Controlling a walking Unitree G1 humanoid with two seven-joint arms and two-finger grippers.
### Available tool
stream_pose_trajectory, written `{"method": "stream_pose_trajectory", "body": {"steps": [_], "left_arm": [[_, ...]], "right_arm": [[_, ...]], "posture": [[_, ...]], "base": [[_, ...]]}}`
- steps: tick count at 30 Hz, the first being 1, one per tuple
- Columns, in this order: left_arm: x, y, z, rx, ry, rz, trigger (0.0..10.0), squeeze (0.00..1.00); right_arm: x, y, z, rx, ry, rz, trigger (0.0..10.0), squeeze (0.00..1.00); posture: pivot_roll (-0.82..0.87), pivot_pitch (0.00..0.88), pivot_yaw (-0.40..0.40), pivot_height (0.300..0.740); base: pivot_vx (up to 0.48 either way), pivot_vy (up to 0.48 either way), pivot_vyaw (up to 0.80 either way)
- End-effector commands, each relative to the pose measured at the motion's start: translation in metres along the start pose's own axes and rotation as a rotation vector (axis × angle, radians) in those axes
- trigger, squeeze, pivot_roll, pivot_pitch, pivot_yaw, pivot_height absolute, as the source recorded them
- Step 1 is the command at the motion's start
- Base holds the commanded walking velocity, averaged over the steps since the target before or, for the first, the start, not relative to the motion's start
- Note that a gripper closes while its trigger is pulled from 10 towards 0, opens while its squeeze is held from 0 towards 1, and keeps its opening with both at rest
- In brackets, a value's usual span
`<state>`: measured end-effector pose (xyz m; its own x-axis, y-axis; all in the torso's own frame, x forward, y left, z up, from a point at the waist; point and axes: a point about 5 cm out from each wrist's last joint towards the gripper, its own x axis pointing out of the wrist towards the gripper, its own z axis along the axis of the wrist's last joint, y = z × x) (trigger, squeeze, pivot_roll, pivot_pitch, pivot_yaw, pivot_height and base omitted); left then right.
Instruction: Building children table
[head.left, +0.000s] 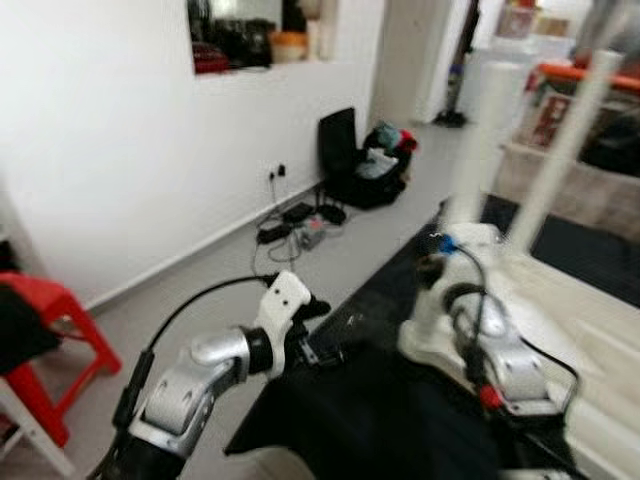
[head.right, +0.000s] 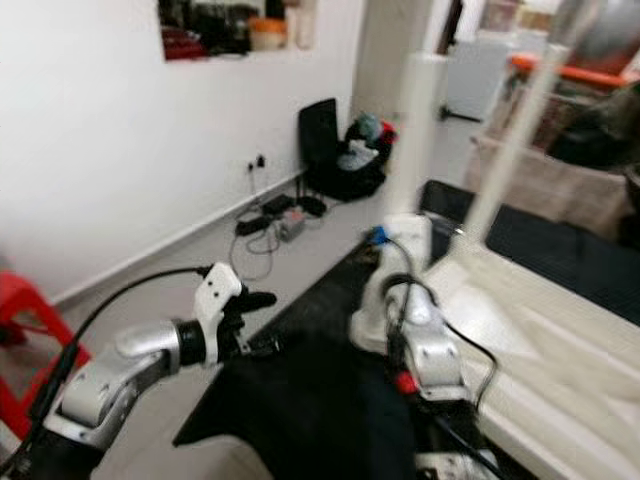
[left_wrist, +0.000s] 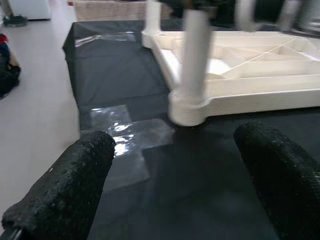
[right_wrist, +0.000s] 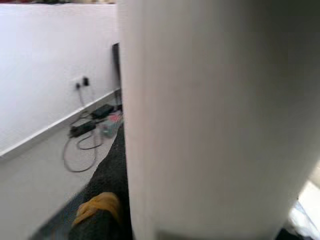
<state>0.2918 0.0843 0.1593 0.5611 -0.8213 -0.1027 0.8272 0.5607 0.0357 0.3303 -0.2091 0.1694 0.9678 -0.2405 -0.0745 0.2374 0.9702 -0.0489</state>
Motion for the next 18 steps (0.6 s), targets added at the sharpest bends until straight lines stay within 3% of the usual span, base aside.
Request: {"method": "stream_pose_trajectory", "body": {"steps": [1,2,3,5,6,7,10,12,13,15,18], "left_arm": [[0.001,-0.002,-0.001,-0.001,0.011,-0.014,10.0,0.0],[0.001,-0.003,-0.001,-0.001,0.012,-0.016,10.0,0.0],[0.001,-0.003,-0.001,-0.001,0.012,-0.016,10.0,0.0],[0.003,-0.004,-0.001,-0.002,0.009,-0.02,10.0,0.0],[0.003,-0.004,-0.001,-0.002,0.009,-0.02,10.0,0.0],[0.004,-0.005,0.0,-0.002,0.005,-0.024,10.0,0.0],[0.004,-0.005,0.0,-0.002,0.004,-0.025,10.0,0.0],[0.003,-0.004,0.0,-0.004,0.004,-0.022,10.0,0.0],[0.001,-0.004,0.0,-0.005,0.004,-0.021,10.0,0.0],[0.001,-0.003,-0.001,-0.005,0.005,-0.02,10.0,0.0],[0.001,-0.003,-0.001,-0.004,0.005,-0.021,10.0,0.0]], "right_arm": [[-0.01,0.011,-0.037,-0.014,0.176,0.107,4.6,0.0],[-0.015,0.03,-0.026,0.017,0.119,0.267,10.0,0.0],[-0.015,0.03,-0.026,0.017,0.119,0.267,10.0,0.0],[-0.026,0.053,-0.007,0.104,0.013,0.481,10.0,0.0],[-0.026,0.053,-0.007,0.104,0.013,0.481,10.0,0.0],[-0.029,0.058,0.001,0.175,-0.025,0.559,10.0,1.0],[-0.028,0.06,0.004,0.184,-0.031,0.574,10.0,1.0],[-0.03,0.065,0.011,0.136,-0.047,0.635,10.0,1.0],[-0.033,0.067,0.018,0.088,-0.096,0.683,10.0,0.0],[-0.036,0.069,0.023,0.061,-0.127,0.734,10.0,0.0],[-0.059,0.073,0.034,0.016,-0.221,1.02,10.0,0.0]], "posture": [[0.08,0.0,-0.076,0.74],[0.08,0.0,-0.075,0.74],[0.08,0.0,-0.075,0.74],[0.08,0.0,-0.076,0.74],[0.08,0.0,-0.076,0.74],[0.08,0.0,-0.08,0.74],[0.09,0.0,-0.082,0.74],[0.09,0.0,-0.083,0.74],[0.09,0.0,-0.084,0.74],[0.09,0.0,-0.085,0.74],[0.09,0.0,-0.09,0.74]], "base": [[0.0,0.0,0.0],[0.0,0.0,0.0],[0.0,0.0,0.0],[0.0,0.0,0.0],[0.0,0.0,0.0],[0.0,0.0,0.0],[0.0,0.0,0.0],[0.0,0.0,0.0],[0.0,0.0,0.0],[0.0,0.0,0.0],[0.0,0.0,0.0]]}}
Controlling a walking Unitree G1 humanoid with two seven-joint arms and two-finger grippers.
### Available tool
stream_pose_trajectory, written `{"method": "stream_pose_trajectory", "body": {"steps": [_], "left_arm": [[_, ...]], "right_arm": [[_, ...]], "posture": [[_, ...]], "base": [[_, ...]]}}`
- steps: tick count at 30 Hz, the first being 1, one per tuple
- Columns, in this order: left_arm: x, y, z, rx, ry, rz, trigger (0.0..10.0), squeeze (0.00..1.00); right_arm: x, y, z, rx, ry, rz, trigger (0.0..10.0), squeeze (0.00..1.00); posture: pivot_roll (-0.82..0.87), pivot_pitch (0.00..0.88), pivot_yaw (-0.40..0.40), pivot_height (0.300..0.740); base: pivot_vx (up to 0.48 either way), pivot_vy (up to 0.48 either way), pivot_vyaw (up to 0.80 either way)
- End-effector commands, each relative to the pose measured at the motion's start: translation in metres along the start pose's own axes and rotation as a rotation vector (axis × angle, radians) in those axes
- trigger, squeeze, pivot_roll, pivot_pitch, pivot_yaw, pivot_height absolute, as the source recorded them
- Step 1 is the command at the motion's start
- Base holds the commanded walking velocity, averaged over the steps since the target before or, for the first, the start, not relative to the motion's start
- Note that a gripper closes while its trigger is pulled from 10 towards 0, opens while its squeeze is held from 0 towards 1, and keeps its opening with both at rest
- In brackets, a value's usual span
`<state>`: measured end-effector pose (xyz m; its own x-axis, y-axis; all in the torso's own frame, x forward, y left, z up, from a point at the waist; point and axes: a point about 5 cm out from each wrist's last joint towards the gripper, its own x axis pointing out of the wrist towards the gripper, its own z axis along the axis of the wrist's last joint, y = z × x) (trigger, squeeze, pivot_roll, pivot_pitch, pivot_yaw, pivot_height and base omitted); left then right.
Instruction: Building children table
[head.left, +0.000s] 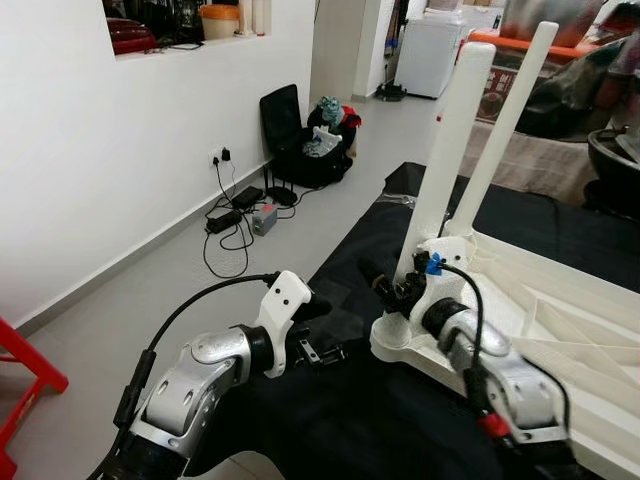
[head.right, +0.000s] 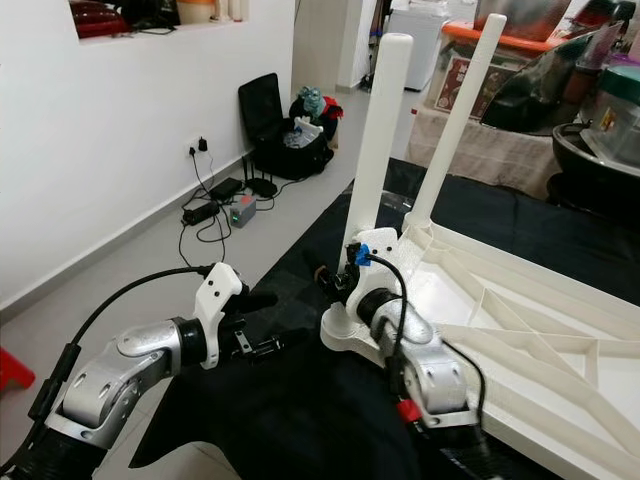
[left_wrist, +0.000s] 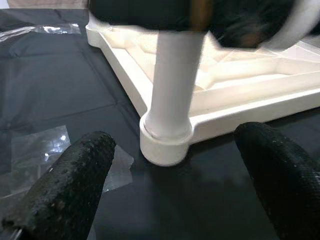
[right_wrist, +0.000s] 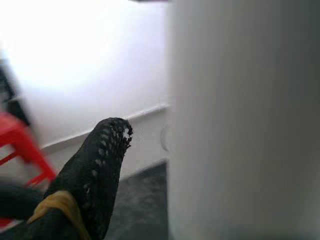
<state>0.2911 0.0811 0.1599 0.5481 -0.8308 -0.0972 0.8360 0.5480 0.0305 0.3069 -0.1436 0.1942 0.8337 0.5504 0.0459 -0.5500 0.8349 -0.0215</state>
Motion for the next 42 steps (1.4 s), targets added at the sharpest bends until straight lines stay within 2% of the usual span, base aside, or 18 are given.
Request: {"method": "stream_pose_trajectory", "body": {"steps": [1,2,3,5,6,9,12,14,16,18,19,28,29,30,31,34,35,42], "left_arm": [[-0.001,-0.001,-0.001,0.0,0.009,-0.006,10.0,0.0],[-0.001,-0.001,-0.001,0.0,0.009,-0.006,10.0,0.0],[-0.001,-0.001,-0.001,0.0,0.007,-0.005,10.0,0.0],[-0.001,-0.001,-0.001,0.001,0.007,-0.004,10.0,0.0],[-0.002,-0.001,-0.001,0.002,0.008,-0.004,10.0,0.0],[-0.002,-0.002,-0.002,0.002,0.009,-0.004,10.0,0.0],[-0.003,-0.001,-0.002,0.003,0.01,-0.001,10.0,0.0],[-0.003,-0.002,-0.002,0.004,0.011,-0.001,10.0,0.0],[-0.003,-0.002,-0.002,0.005,0.011,-0.001,10.0,0.0],[-0.003,-0.002,-0.002,0.005,0.011,-0.001,10.0,0.0],[-0.001,-0.003,-0.003,0.006,0.009,-0.003,10.0,0.0],[0.0,-0.003,-0.002,0.009,0.008,-0.005,10.0,0.0],[0.0,-0.004,-0.002,0.01,0.009,-0.006,10.0,0.0],[0.0,-0.004,-0.002,0.01,0.009,-0.006,10.0,0.0],[0.0,-0.004,-0.002,0.011,0.009,-0.008,10.0,0.0],[0.0,-0.004,-0.002,0.012,0.008,-0.01,10.0,0.0],[0.0,-0.004,-0.002,0.012,0.009,-0.01,10.0,0.0],[0.0,-0.003,-0.002,0.012,0.01,-0.009,10.0,0.0]], "right_arm": [[-0.004,0.031,0.011,-0.034,-0.076,0.296,8.9,0.0],[-0.004,0.031,0.011,-0.034,-0.076,0.296,8.9,0.0],[-0.009,0.035,0.01,-0.046,-0.072,0.382,3.0,0.0],[-0.01,0.036,0.009,-0.046,-0.07,0.394,3.0,0.0],[-0.008,0.033,0.008,-0.028,-0.074,0.379,0.0,0.0],[-0.008,0.031,0.007,-0.015,-0.078,0.369,0.0,0.0],[0.004,0.013,-0.008,-0.02,0.035,0.18,0.0,0.0],[0.008,-0.027,-0.039,-0.028,0.254,-0.224,0.0,0.0],[0.004,-0.043,-0.05,-0.016,0.324,-0.388,0.0,0.0],[0.004,-0.043,-0.05,-0.016,0.324,-0.388,0.0,0.0],[-0.019,-0.069,-0.074,0.054,0.415,-0.738,0.0,0.0],[-0.038,-0.068,-0.088,0.078,0.456,-0.918,0.0,0.0],[-0.034,-0.06,-0.089,0.082,0.464,-0.884,4.2,0.0],[-0.034,-0.06,-0.089,0.082,0.464,-0.884,4.2,0.0],[-0.026,-0.052,-0.088,0.109,0.448,-0.83,10.0,0.0],[-0.006,-0.032,-0.075,0.181,0.329,-0.638,10.0,0.03],[0.001,-0.026,-0.066,0.209,0.261,-0.562,10.0,0.99],[0.012,-0.018,-0.04,0.234,0.112,-0.356,10.0,1.0]], "posture": [[0.1,0.0,-0.093,0.74],[0.1,0.0,-0.093,0.74],[0.1,0.0,-0.095,0.74],[0.1,0.0,-0.095,0.74],[0.1,0.0,-0.098,0.74],[0.1,0.0,-0.099,0.74],[0.1,0.0,-0.099,0.74],[0.1,0.0,-0.098,0.74],[0.1,0.0,-0.098,0.74],[0.1,0.0,-0.098,0.74],[0.1,0.0,-0.098,0.74],[0.09,0.0,-0.092,0.74],[0.09,0.0,-0.091,0.74],[0.09,0.0,-0.091,0.74],[0.09,0.0,-0.091,0.74],[0.09,0.0,-0.089,0.74],[0.09,0.0,-0.09,0.74],[0.09,0.0,-0.09,0.74]], "base": [[0.0,0.0,0.0],[0.0,0.0,0.0],[0.0,0.0,0.0],[0.0,0.0,0.0],[0.0,0.0,0.0],[0.0,0.0,0.0],[0.0,0.0,0.0],[0.0,0.0,0.0],[0.0,0.0,0.0],[0.0,0.0,0.0],[0.0,0.0,0.0],[0.0,0.0,0.0],[0.0,0.0,0.0],[0.0,0.0,0.0],[0.0,0.0,0.0],[0.0,0.0,0.0],[0.0,0.0,0.0],[0.0,0.0,0.0]]}}
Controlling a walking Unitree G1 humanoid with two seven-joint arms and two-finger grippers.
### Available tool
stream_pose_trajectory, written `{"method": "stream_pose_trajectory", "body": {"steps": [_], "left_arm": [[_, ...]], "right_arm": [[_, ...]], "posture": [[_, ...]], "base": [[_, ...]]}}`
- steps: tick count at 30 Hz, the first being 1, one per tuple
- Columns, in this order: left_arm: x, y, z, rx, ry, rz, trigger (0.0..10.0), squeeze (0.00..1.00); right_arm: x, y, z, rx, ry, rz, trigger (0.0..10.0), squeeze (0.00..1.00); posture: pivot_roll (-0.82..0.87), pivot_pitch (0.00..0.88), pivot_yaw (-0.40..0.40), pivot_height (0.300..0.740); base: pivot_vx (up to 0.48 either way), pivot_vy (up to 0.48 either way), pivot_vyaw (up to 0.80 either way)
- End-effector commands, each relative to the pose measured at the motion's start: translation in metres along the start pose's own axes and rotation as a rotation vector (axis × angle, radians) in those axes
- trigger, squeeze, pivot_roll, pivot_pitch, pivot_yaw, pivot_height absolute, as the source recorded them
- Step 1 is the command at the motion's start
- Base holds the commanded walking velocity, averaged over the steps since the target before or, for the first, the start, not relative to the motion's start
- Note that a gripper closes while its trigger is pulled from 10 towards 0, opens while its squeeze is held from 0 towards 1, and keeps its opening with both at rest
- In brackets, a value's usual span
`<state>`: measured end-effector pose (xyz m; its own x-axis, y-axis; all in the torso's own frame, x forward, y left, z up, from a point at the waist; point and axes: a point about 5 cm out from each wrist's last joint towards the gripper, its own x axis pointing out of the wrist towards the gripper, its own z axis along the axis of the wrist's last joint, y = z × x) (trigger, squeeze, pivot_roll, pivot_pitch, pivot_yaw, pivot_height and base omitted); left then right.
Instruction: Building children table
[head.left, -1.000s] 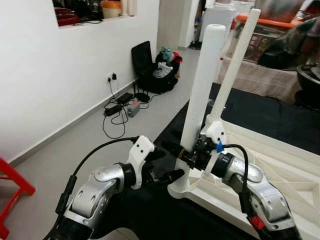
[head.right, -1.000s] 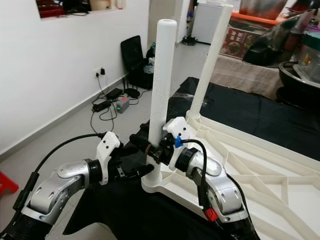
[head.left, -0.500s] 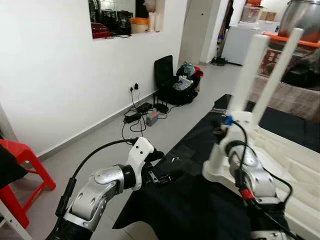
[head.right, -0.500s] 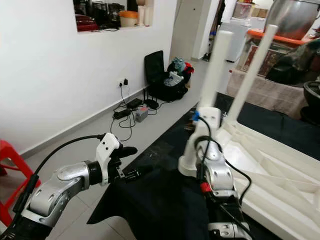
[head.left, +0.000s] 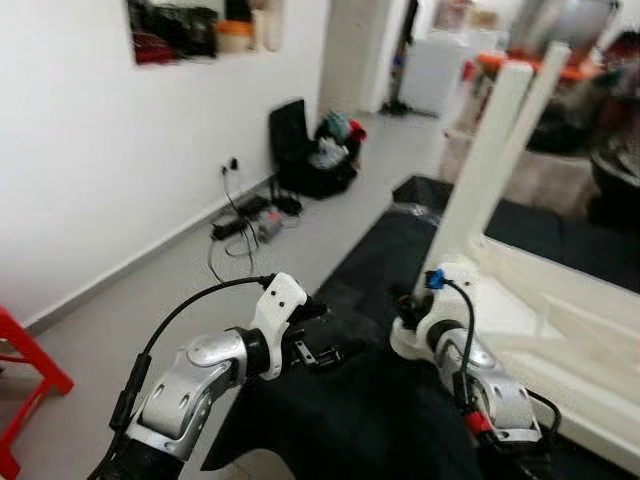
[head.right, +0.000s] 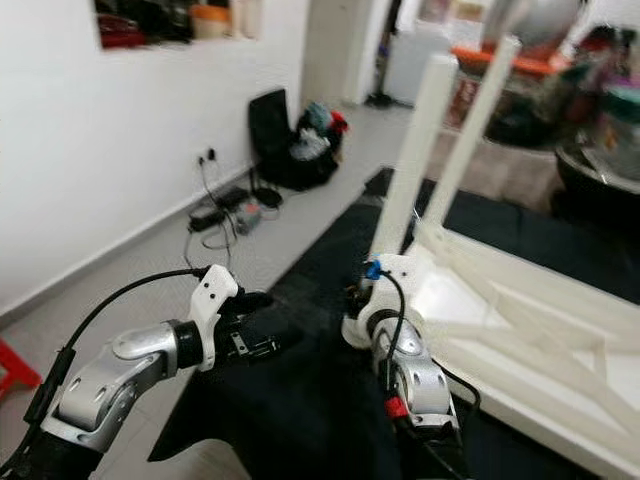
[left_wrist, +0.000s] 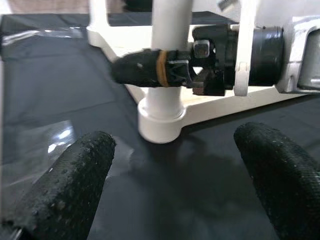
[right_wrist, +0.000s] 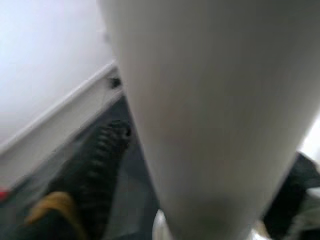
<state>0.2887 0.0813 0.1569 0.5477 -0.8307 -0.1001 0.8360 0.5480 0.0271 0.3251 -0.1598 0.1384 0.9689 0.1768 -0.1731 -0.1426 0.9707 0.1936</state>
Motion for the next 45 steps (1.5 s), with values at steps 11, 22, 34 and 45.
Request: {"method": "stream_pose_trajectory", "body": {"steps": [11,22,34,45], "left_arm": [[-0.001,0.001,0.001,0.017,0.007,-0.005,10.0,0.0],[0.001,-0.001,0.001,0.02,0.009,-0.01,10.0,0.0],[0.004,-0.003,0.001,0.024,0.003,-0.014,10.0,0.0],[0.004,-0.002,0.0,0.023,0.002,-0.012,10.0,0.0]], "right_arm": [[-0.01,0.033,0.044,-0.145,-0.216,0.456,0.0,0.0],[0.007,-0.004,0.017,-0.266,-0.015,-0.001,0.0,0.0],[-0.014,-0.043,-0.019,-0.128,0.129,-0.594,0.0,0.0],[0.001,0.0,0.001,-0.079,-0.002,-0.274,10.0,0.0]], "posture": [[0.11,0.0,-0.099,0.74],[0.09,0.0,-0.088,0.74],[0.08,0.0,-0.089,0.74],[0.08,0.0,-0.094,0.74]], "base": [[0.0,0.0,0.0],[0.0,0.0,0.0],[0.0,0.0,0.0],[0.0,0.0,0.0]]}}
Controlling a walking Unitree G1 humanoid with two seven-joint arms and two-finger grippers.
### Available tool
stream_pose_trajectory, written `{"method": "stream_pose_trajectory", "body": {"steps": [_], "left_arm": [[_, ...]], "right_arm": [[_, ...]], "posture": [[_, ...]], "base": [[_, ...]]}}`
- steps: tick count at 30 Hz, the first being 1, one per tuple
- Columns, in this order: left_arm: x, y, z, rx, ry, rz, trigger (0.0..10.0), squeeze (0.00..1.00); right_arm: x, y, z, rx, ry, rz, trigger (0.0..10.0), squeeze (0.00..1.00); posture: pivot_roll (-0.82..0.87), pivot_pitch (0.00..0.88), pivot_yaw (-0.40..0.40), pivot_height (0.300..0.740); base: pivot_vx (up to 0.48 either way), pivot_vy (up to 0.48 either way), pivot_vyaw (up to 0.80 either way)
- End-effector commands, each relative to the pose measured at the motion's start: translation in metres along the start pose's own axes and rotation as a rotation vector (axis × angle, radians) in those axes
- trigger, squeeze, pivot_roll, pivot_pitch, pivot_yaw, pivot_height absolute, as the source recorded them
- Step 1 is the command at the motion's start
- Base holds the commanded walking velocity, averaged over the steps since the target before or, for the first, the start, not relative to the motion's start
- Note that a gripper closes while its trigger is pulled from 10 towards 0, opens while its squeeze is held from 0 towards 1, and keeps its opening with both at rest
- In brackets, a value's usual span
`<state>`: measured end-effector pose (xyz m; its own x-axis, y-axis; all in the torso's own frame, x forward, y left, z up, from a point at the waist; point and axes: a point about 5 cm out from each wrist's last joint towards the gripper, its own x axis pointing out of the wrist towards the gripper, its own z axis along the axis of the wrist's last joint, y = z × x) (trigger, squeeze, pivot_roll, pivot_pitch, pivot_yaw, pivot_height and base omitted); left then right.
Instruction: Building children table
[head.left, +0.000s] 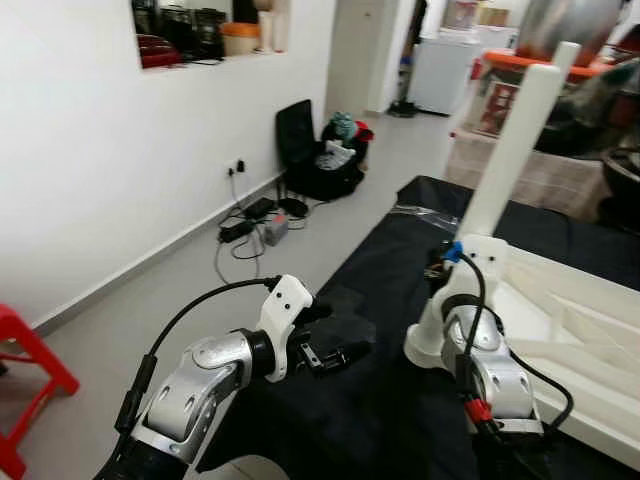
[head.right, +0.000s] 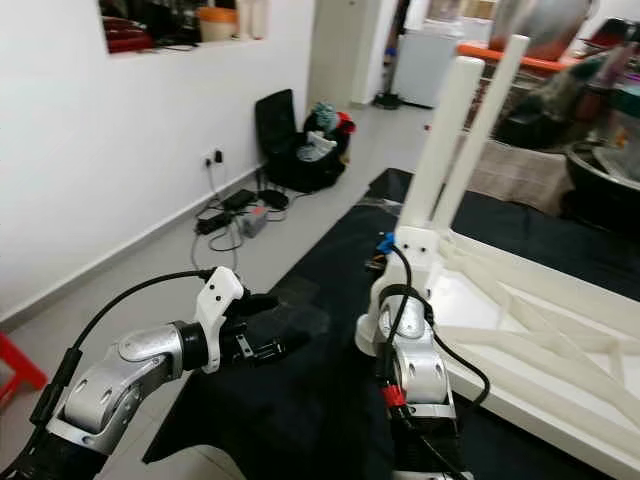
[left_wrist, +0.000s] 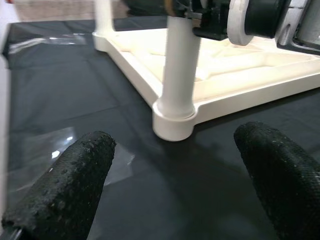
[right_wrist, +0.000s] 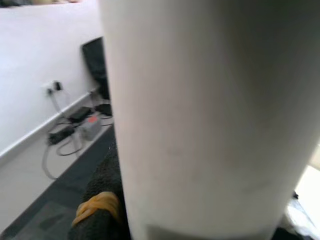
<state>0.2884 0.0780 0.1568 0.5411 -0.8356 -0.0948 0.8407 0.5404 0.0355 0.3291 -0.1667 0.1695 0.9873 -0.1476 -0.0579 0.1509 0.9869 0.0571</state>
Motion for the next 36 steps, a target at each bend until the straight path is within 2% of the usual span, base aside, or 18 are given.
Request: {"method": "stream_pose_trajectory", "body": {"steps": [1,5,6,8,9,14,15,21,22,23,26,27,28,31,32,36], "left_arm": [[0.001,0.0,0.0,0.014,0.009,-0.002,10.0,0.0],[0.0,0.001,-0.001,0.015,0.009,-0.001,10.0,0.0],[0.0,0.001,-0.001,0.014,0.009,-0.001,10.0,0.0],[0.0,0.001,-0.001,0.014,0.009,-0.002,10.0,0.0],[0.0,0.001,-0.001,0.015,0.009,-0.003,10.0,0.0],[0.001,0.001,0.0,0.019,0.009,-0.007,10.0,0.0],[0.001,0.002,0.001,0.022,0.007,-0.007,10.0,0.0],[0.0,0.004,0.002,0.032,0.003,0.002,10.0,0.0],[-0.001,0.013,0.005,0.036,-0.011,0.064,10.0,0.0],[-0.001,0.018,0.007,0.043,-0.025,0.099,10.0,0.0],[-0.001,0.018,0.007,0.043,-0.025,0.099,10.0,0.0],[-0.001,0.026,0.012,0.053,-0.047,0.151,10.0,0.0],[-0.001,0.026,0.012,0.053,-0.047,0.151,10.0,0.0],[-0.001,0.031,0.015,0.054,-0.072,0.195,10.0,0.0],[-0.001,0.031,0.015,0.054,-0.072,0.195,10.0,0.0],[-0.003,0.032,0.013,0.021,-0.074,0.208,10.0,0.0]], "right_arm": [[0.0,0.004,-0.018,0.022,0.086,0.065,10.0,1.0],[0.001,0.008,-0.003,0.07,0.024,0.103,10.0,1.0],[-0.001,0.012,0.003,0.08,-0.008,0.157,10.0,0.13],[-0.003,0.015,0.007,0.085,-0.027,0.191,10.0,0.13],[-0.005,0.017,0.014,0.076,-0.063,0.238,10.0,0.0],[-0.009,0.018,0.023,0.06,-0.102,0.297,10.0,0.0],[-0.01,0.017,0.024,0.081,-0.117,0.306,10.0,1.0],[-0.013,0.015,0.026,0.094,-0.145,0.332,10.0,1.0],[-0.019,0.016,0.023,0.044,-0.156,0.384,10.0,1.0],[-0.022,0.011,0.019,-0.004,-0.149,0.386,10.0,1.0],[-0.022,0.011,0.019,-0.004,-0.149,0.386,10.0,1.0],[-0.025,-0.005,0.013,-0.07,-0.131,0.345,10.0,1.0],[-0.025,-0.005,0.013,-0.07,-0.131,0.345,10.0,1.0],[-0.029,-0.026,0.013,-0.113,-0.123,0.286,10.0,1.0],[-0.029,-0.026,0.013,-0.113,-0.123,0.286,10.0,1.0],[-0.06,-0.037,0.019,-0.16,-0.14,0.374,10.0,1.0]], "posture": [[0.09,0.0,-0.094,0.74],[0.09,0.0,-0.094,0.74],[0.08,0.0,-0.092,0.74],[0.08,0.0,-0.091,0.74],[0.08,0.0,-0.088,0.74],[0.08,0.0,-0.086,0.74],[0.08,0.0,-0.085,0.74],[0.09,0.0,-0.082,0.74],[0.08,0.0,-0.076,0.74],[0.08,0.0,-0.075,0.74],[0.08,0.0,-0.075,0.74],[0.07,0.0,-0.065,0.74],[0.07,0.0,-0.065,0.74],[0.05,0.0,-0.056,0.74],[0.05,0.0,-0.056,0.74],[0.03,0.0,-0.037,0.74]], "base": [[0.0,0.0,0.0],[0.0,0.0,0.0],[0.0,0.0,0.0],[0.0,0.0,0.0],[0.0,0.0,0.0],[0.0,0.0,0.0],[0.0,0.0,0.0],[0.0,0.0,0.0],[0.0,0.0,0.0],[0.0,0.0,0.0],[0.0,0.0,0.0],[0.0,0.0,0.0],[0.0,0.0,0.0],[0.0,0.0,0.0],[0.0,0.0,0.0],[0.0,0.0,0.0]]}}
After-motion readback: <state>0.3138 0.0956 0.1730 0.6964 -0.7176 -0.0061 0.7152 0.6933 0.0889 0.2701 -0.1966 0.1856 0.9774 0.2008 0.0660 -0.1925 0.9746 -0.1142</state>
